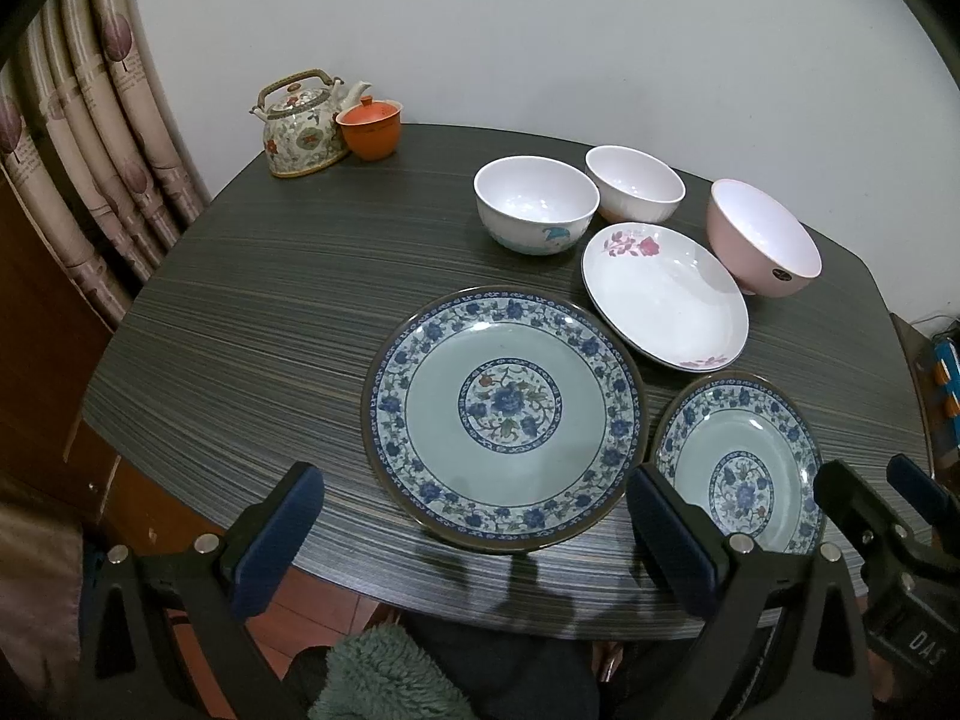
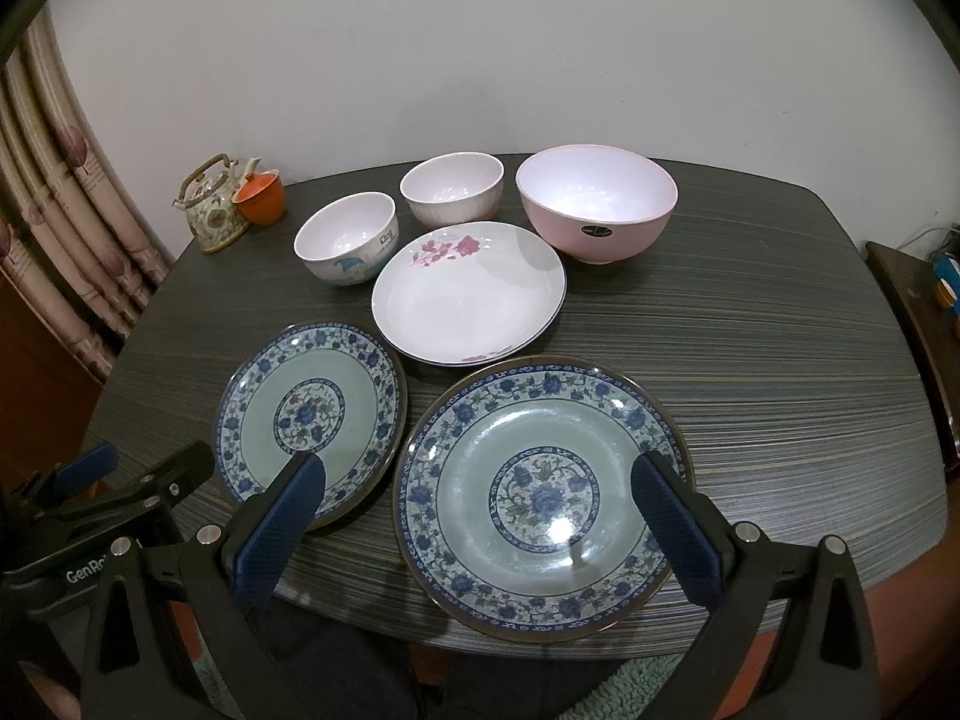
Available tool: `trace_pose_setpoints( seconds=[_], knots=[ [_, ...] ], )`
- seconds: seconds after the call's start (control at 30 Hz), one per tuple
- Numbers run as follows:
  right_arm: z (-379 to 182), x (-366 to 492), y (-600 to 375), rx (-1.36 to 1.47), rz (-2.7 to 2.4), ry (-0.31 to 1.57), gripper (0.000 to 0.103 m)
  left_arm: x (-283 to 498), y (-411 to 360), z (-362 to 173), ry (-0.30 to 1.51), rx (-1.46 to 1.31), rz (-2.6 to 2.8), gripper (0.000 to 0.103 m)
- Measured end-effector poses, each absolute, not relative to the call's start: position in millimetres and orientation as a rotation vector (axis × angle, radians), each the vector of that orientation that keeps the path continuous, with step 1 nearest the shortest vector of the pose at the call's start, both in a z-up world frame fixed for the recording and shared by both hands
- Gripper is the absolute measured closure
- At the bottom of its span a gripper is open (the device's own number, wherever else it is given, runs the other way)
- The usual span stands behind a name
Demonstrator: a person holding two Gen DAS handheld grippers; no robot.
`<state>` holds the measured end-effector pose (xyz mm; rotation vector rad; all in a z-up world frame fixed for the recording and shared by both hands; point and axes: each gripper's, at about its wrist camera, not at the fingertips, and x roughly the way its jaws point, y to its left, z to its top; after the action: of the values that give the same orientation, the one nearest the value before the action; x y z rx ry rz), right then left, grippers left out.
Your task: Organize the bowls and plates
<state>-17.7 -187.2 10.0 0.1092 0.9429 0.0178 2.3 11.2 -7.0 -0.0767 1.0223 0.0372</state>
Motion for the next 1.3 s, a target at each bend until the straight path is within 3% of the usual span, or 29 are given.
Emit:
trace_pose_setpoints(
  seconds=[0.47,0.87,1.03,1.3],
  knots=[
    [7.2,-13.4,-186.5,0.117,0.042,0.96,0.007,14.9,33.1,-11.2,1.022,-0.142,0.016,0.0],
    [-12.2,5.8,-189.4,0.234,0.194,1.03,0.025,32.1,72.8,-29.0,1.102,-0.281,-0.001,0.028],
    [-23.8,23.5,-189.5,0.283,0.262,1.063,0.035,42.2,94.6,-36.0,1.148,-0.395,-0.021,0.029],
    [-37.2,51.8,-185.0,0.331,0.345,1.12,0.041,59.6,116.4,-55.8,1.204,-0.55,-0.109,0.029]
  ],
)
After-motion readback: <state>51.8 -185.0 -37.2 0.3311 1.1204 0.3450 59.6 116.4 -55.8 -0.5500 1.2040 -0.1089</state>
